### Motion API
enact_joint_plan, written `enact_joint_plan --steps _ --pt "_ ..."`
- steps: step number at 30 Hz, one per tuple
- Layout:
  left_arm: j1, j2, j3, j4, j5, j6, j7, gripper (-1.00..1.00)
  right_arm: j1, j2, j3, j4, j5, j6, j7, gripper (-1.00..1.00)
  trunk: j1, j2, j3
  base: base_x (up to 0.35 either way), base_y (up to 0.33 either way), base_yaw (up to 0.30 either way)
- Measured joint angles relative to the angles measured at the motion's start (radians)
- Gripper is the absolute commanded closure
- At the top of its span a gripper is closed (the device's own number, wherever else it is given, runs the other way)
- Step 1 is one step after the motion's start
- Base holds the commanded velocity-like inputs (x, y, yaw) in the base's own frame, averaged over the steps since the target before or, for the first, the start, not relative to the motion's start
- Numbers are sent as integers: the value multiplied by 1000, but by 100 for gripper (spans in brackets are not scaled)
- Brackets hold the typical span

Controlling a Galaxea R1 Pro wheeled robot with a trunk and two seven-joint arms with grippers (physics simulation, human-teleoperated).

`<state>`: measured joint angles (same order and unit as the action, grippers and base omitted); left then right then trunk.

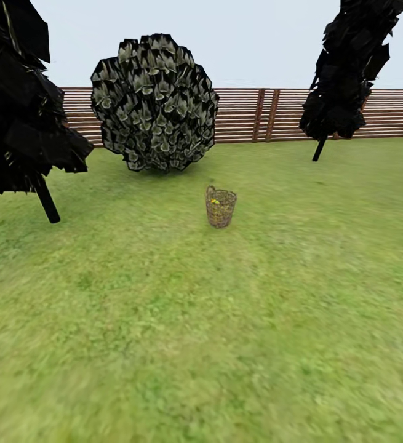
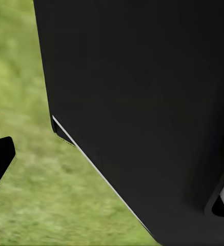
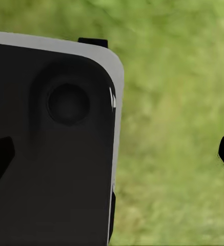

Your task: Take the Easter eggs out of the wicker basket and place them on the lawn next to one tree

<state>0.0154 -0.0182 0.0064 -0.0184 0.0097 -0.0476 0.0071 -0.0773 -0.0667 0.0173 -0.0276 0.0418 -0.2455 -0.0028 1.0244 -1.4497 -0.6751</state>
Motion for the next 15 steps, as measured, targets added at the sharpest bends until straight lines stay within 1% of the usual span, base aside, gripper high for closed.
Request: enact_joint_plan --steps 15 --pt "0 0 0 0 0 0 1 -100 0 -1 0 1 -1 3 0 -100 0 0 0 334 0 0"
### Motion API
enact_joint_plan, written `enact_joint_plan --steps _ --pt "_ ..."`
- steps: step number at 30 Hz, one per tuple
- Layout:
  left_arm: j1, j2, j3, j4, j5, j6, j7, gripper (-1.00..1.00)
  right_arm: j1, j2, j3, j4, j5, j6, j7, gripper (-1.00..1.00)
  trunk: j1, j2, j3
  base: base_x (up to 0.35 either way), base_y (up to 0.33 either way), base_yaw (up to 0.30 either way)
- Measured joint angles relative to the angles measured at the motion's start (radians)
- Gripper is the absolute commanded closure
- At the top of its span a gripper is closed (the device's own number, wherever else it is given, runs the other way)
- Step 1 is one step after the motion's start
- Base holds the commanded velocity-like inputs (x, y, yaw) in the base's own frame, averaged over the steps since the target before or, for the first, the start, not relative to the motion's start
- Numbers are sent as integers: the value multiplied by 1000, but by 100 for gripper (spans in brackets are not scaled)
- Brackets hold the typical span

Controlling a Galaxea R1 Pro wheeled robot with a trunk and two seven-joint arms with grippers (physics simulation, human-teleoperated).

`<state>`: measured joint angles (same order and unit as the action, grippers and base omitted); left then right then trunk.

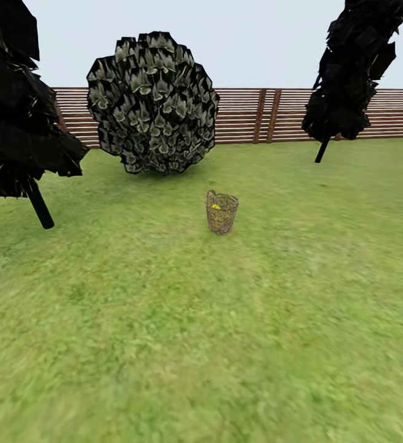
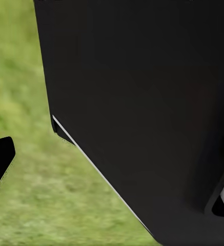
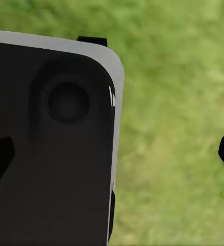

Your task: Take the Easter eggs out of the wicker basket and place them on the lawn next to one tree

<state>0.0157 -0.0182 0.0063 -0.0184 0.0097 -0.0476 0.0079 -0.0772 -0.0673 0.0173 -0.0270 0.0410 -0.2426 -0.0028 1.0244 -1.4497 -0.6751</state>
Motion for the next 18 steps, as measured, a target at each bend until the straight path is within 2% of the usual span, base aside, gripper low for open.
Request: enact_joint_plan --steps 18 --pt "0 0 0 0 0 0 0 -100 0 3 0 0 1 -3 0 -100 0 0 0 334 0 0"
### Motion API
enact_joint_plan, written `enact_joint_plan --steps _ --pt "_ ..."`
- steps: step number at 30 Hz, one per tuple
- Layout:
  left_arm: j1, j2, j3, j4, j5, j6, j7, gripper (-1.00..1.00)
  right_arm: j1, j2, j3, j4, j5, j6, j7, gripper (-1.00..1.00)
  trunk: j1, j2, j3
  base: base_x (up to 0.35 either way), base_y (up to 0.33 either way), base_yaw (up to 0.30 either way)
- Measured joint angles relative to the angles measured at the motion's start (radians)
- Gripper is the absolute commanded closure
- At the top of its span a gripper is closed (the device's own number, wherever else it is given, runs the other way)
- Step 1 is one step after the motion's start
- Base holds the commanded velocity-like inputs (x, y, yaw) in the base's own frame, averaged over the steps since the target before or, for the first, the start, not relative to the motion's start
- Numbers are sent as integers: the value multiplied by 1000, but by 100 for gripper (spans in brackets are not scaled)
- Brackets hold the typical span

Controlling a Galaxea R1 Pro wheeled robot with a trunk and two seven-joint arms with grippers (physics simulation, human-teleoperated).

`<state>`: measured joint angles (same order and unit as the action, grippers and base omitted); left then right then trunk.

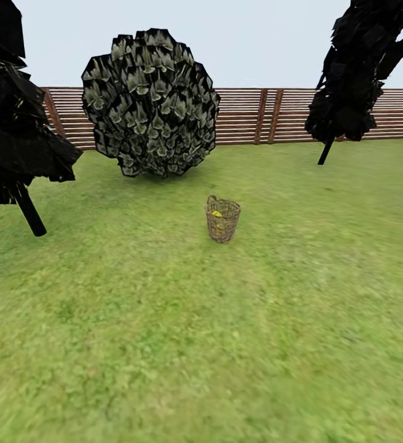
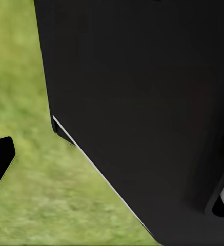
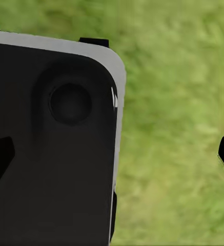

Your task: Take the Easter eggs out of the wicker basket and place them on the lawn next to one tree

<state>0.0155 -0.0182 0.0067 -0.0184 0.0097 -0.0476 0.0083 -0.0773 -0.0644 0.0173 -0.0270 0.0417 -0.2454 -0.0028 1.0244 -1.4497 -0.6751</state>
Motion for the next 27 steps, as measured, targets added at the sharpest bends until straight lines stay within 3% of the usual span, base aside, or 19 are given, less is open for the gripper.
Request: enact_joint_plan --steps 11,22,27 --pt "0 0 0 0 0 0 0 -100 0 -1 0 -1 0 0 0 -100 0 0 0 334 0 -20" --pt "0 0 0 0 0 0 0 -100 0 -1 0 0 0 0 1 -100 0 0 0 334 0 -226" --pt "0 0 0 0 0 0 0 -100 0 2 -1 0 -2 0 1 -100 0 0 0 334 0 -63"
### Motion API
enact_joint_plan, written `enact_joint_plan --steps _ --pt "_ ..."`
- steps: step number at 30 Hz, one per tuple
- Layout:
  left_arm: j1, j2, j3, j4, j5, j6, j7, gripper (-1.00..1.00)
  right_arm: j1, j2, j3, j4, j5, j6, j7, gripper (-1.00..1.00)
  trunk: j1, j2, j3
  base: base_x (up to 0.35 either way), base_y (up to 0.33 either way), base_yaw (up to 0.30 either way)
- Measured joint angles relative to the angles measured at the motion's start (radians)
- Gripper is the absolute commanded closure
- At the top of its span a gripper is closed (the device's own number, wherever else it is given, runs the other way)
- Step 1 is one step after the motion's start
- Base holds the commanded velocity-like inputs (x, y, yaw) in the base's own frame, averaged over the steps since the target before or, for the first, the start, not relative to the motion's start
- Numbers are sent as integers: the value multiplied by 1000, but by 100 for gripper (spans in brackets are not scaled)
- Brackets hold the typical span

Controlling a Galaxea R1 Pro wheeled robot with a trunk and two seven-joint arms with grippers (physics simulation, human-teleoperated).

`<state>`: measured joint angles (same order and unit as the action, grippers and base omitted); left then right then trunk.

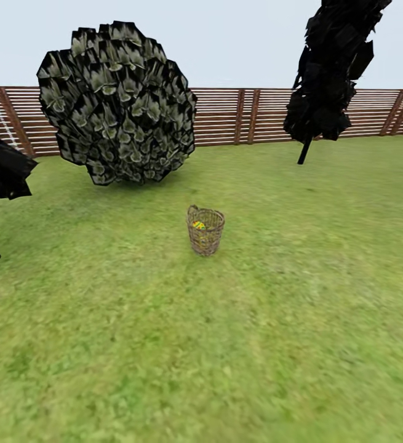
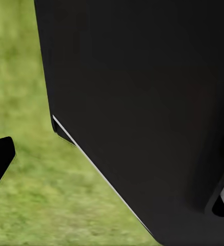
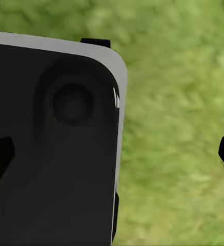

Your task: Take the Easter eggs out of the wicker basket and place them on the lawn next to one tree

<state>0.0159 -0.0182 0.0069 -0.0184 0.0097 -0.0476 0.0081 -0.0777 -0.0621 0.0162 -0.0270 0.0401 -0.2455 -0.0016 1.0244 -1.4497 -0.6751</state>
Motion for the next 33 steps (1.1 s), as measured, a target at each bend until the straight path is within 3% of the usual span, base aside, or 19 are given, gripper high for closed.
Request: enact_joint_plan --steps 33 --pt "0 0 0 0 0 0 0 -100 0 -6 3 0 2 6 0 -100 0 0 0 334 0 -1"
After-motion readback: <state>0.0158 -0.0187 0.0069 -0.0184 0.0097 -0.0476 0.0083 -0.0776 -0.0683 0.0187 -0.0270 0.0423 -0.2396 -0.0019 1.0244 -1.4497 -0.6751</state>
